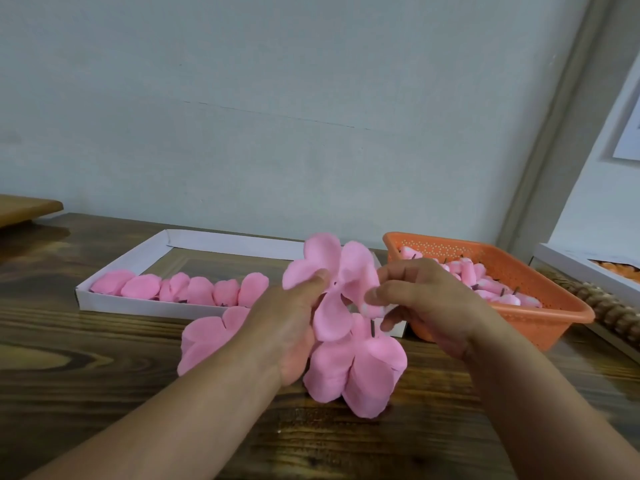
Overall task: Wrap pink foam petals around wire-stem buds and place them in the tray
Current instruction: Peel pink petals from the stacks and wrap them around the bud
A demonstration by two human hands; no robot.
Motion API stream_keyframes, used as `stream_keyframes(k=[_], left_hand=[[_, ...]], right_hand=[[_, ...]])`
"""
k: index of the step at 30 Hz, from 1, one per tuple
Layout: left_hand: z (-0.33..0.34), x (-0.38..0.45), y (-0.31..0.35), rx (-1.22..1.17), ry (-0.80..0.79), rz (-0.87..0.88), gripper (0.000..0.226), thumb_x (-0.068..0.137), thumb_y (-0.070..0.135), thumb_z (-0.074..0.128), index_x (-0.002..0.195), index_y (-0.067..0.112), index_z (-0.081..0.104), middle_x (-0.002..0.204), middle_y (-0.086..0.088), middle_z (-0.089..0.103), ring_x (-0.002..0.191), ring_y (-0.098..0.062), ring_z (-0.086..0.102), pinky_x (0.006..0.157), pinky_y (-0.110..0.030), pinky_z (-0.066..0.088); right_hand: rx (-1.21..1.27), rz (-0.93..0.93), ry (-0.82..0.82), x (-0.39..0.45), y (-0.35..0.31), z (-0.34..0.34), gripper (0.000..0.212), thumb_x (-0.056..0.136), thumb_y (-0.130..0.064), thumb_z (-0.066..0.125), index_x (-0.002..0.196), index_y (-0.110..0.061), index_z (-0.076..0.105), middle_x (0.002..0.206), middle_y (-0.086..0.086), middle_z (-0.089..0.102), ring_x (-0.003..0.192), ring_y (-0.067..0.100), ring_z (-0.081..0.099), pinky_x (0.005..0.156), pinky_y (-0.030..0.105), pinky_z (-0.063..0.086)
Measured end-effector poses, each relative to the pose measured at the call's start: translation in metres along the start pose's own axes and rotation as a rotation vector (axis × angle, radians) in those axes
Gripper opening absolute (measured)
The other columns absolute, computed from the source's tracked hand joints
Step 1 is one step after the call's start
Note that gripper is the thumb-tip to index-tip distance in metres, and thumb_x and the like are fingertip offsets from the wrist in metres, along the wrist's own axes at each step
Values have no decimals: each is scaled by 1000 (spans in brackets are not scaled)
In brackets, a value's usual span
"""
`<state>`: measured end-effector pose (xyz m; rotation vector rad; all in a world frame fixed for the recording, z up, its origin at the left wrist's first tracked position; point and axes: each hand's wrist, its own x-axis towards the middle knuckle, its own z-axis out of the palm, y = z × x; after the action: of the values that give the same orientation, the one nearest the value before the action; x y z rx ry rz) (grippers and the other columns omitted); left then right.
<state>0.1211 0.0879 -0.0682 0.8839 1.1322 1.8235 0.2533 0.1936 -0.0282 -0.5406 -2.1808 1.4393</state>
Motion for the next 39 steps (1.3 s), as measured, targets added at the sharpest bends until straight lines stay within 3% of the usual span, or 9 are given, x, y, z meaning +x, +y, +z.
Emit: stream_keyframes(k=[5,7,10,12,14,19,30,34,39], left_hand=[[0,0,-5,83,142,37,20,75,37,54,65,26,68,73,5,67,72,-12,64,83,-49,54],[1,-3,-5,102,155,51,30,84,35,51,60,32,68,58,15,64,63,-5,64,67,-35,56],[6,-7,-1,167,21,56,27,82,50,49,79,37,72,64,15,66,63,2,66,60,-18,51],[3,-5,-2,165,94,2,43,75,68,62,94,31,72,99,9,70,102,-14,68,92,-43,52],[0,-6,-2,177,116,2,37,81,65,58,101,37,71,112,13,65,121,-21,56,104,-52,41],[-2,-9,-4,134,164,-35,27,97,33,48,108,22,71,103,1,74,102,-17,68,97,-46,47],[-3,-13,-4,165,73,-89,32,99,31,47,91,20,76,93,-2,76,90,-16,72,79,-35,57],[-2,-14,-3,181,80,-76,31,98,33,49,84,27,76,92,-3,76,91,-17,72,91,-43,53],[0,-17,-2,203,99,-82,26,94,36,54,95,18,73,95,-5,75,96,-22,70,97,-51,49]], right_hand=[[103,-270,331,-6,3,3,4,68,-15,72,71,-14,74,71,5,69,64,5,58,58,21,46],[153,-377,407,-10,-2,11,6,70,-14,69,72,-15,74,71,2,70,71,6,62,61,19,48],[68,-433,358,-15,-7,24,7,72,-13,67,74,-11,73,77,11,70,74,23,63,67,30,52],[-44,-434,348,-16,-7,29,10,71,-16,68,77,-8,72,75,16,68,69,31,61,63,38,50],[-121,-457,363,-16,-6,31,13,70,-16,67,76,-5,70,69,16,64,59,27,52,53,32,44],[-260,-459,379,-19,-5,31,12,66,-17,68,72,-8,69,63,-1,60,57,1,45,54,10,35],[-620,-532,353,-19,1,35,12,70,-13,70,76,-4,68,67,3,59,66,15,49,61,29,41],[-653,-541,344,-19,1,36,16,70,-18,65,74,-3,67,66,4,60,65,17,49,61,33,41],[-608,-497,355,-18,6,34,12,71,-10,76,81,-10,70,106,-5,60,100,8,53,84,16,42]])
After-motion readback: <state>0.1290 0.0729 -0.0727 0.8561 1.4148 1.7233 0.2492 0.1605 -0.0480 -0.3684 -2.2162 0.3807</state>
